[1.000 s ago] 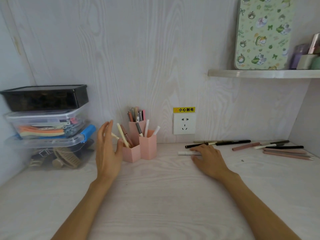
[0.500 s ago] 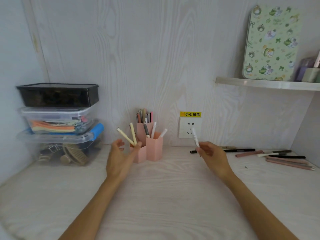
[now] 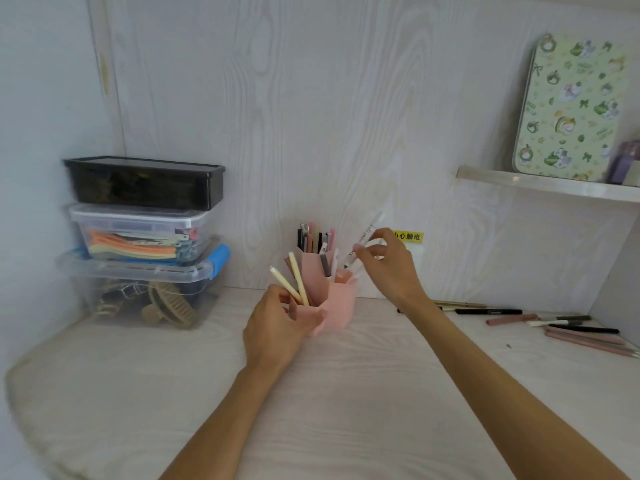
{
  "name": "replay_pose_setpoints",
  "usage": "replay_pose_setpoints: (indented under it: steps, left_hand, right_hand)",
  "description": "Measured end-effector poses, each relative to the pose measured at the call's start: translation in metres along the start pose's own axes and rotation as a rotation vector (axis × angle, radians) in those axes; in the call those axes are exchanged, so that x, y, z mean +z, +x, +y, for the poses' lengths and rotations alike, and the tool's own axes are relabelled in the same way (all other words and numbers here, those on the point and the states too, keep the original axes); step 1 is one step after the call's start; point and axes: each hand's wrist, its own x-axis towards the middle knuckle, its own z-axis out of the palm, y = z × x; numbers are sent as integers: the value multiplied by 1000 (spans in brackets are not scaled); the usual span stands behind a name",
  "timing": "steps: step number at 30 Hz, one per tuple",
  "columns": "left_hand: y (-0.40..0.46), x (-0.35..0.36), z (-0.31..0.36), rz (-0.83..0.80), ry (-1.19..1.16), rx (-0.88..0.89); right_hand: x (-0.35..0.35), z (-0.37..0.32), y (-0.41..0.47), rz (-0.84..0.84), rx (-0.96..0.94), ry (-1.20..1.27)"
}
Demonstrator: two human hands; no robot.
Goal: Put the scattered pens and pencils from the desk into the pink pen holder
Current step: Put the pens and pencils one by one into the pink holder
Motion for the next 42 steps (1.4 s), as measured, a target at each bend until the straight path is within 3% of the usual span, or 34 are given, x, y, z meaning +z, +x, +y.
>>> replay_pose_setpoints:
  steps: [6, 11, 17, 24, 32, 37, 42]
  left_hand:
    - [2, 2, 1, -6, -15, -14]
    - [2, 2, -3, -8, -36, -12]
    - [4, 5, -6, -9, -29, 2]
    - [5, 2, 0, 16, 1, 18]
    - [4, 2, -3, 17, 80, 11]
    - [7, 3, -3, 39, 166, -11]
    - [-5, -9, 23, 233, -51, -18]
  right_hand:
    - [32, -21, -6, -27, -150, -200]
    - [47, -19, -14, -133, -148, -344]
    - [60, -27, -20, -195, -202, -750]
    - [62, -38, -9, -135, -235, -757]
    - [60, -19, -18, -290, -253, -838]
    - [32, -13, -33, -172, -361, -704]
    - [-29, 24, -45, -108, -172, -517]
